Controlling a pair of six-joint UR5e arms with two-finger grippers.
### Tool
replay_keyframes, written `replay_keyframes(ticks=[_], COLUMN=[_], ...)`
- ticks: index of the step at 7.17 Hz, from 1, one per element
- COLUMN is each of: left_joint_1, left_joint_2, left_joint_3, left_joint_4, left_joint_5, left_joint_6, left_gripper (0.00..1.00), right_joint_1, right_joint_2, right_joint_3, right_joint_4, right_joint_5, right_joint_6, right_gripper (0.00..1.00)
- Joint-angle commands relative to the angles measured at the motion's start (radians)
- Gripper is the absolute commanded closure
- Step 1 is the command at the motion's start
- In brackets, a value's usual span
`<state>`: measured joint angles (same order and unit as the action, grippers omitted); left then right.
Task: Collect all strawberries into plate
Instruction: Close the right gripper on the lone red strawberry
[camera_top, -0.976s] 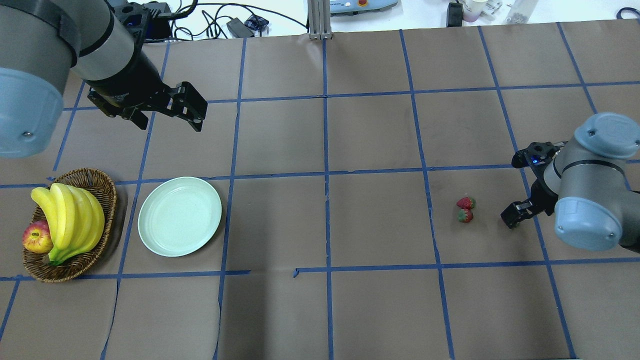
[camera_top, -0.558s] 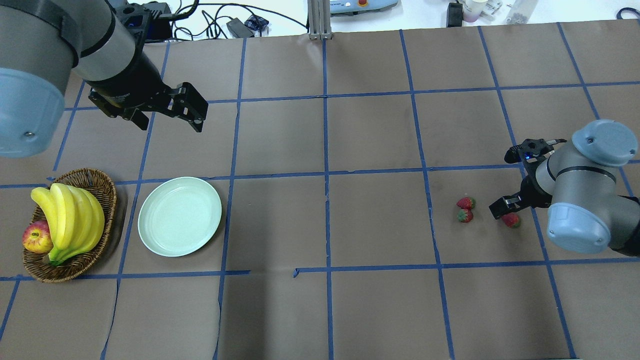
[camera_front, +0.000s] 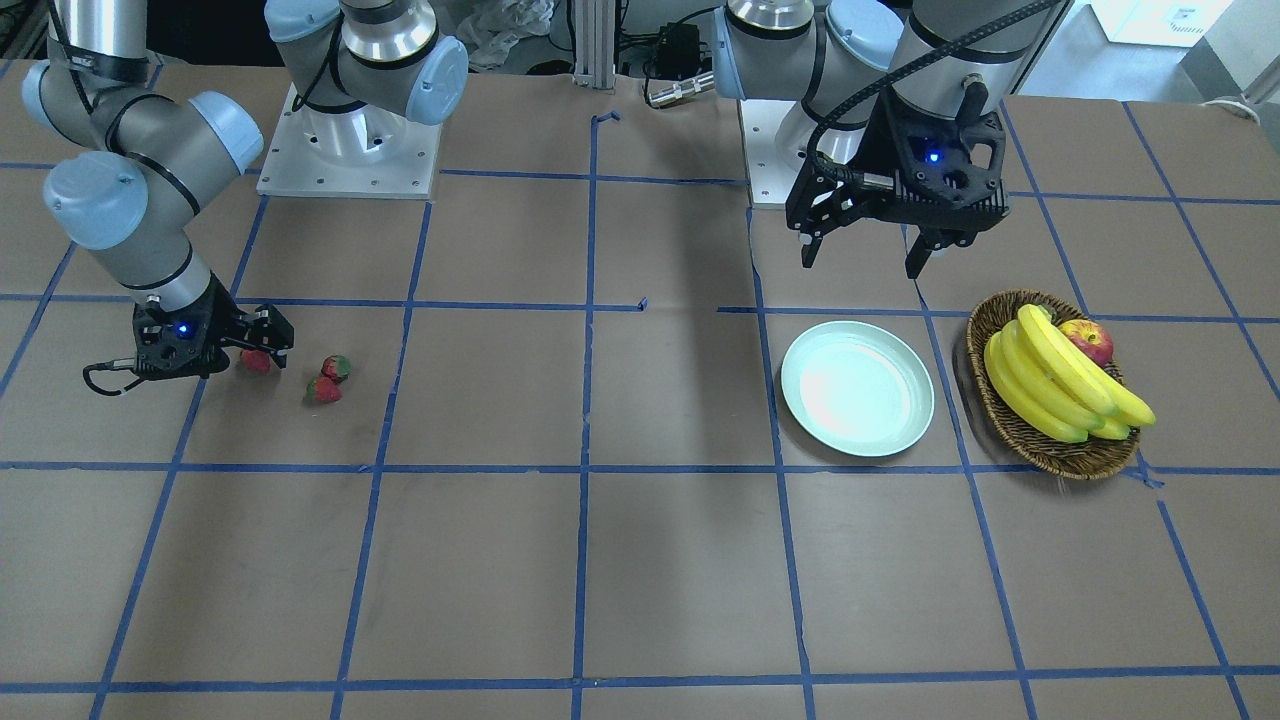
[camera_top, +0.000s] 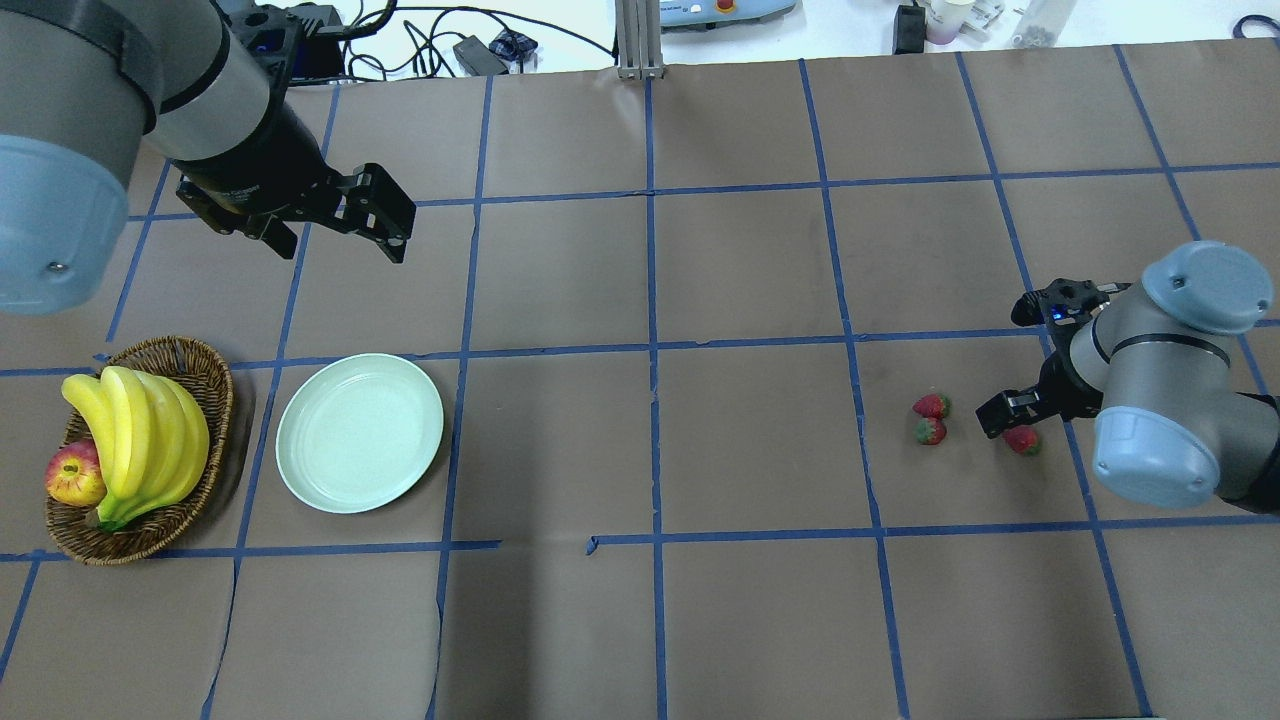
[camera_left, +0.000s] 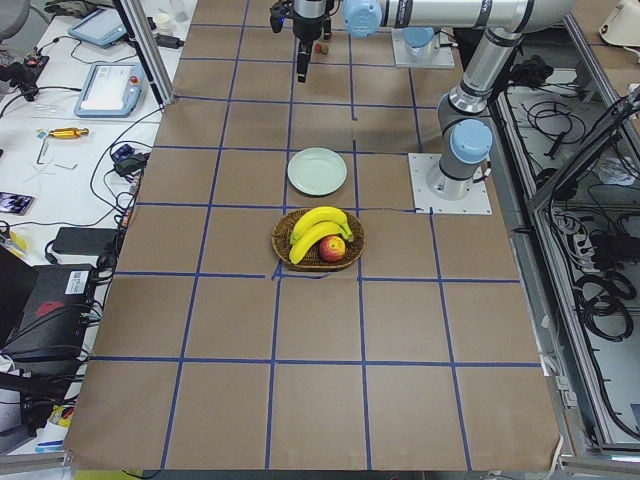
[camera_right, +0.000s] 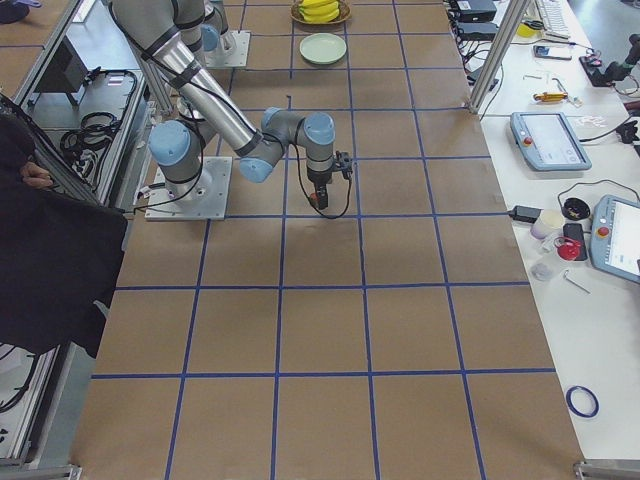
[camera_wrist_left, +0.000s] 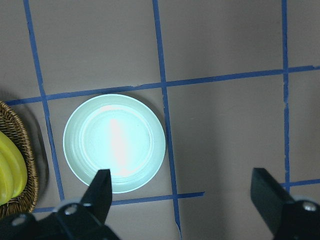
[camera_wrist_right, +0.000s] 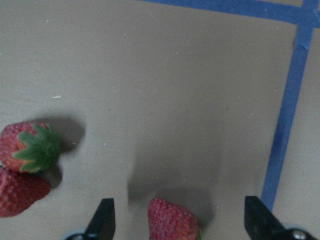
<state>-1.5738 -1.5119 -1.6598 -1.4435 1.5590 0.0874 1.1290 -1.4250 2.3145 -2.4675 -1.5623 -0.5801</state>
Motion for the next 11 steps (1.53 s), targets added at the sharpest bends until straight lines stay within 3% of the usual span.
replay_keyframes(ticks=[1,2,3,5,6,9,11], left_joint_1=[0.0,0.0,0.0,0.0,0.0,0.0,0.0], left_joint_2=[-0.001,0.001,-0.001,-0.001,-0.001,-0.001,-0.001], left_joint_3=[0.0,0.0,-0.001,0.0,0.0,0.0,0.0], left_joint_4=[0.0,0.0,0.0,0.0,0.0,0.002,0.002], left_joint_5=[-0.001,-0.001,-0.001,-0.001,-0.001,0.001,0.001], left_joint_6=[0.0,0.0,0.0,0.0,0.0,0.0,0.0], left_gripper=[0.0,0.0,0.0,0.0,0.0,0.0,0.0], right_joint_1=[0.0,0.0,0.0,0.002,0.012,0.147,0.26], right_joint_2=[0.005,0.006,0.006,0.002,0.0,0.009,0.034], right_joint_3=[0.002,0.002,0.003,-0.012,-0.047,-0.301,-0.385], right_joint_4=[0.002,0.004,0.018,0.019,0.037,0.301,0.347], right_joint_5=[0.002,0.001,0.001,-0.013,-0.08,-0.081,-0.09], right_joint_6=[0.014,0.014,0.013,0.017,0.017,0.124,0.282], right_gripper=[0.5,0.65,1.0,1.0,1.0,1.0,1.0])
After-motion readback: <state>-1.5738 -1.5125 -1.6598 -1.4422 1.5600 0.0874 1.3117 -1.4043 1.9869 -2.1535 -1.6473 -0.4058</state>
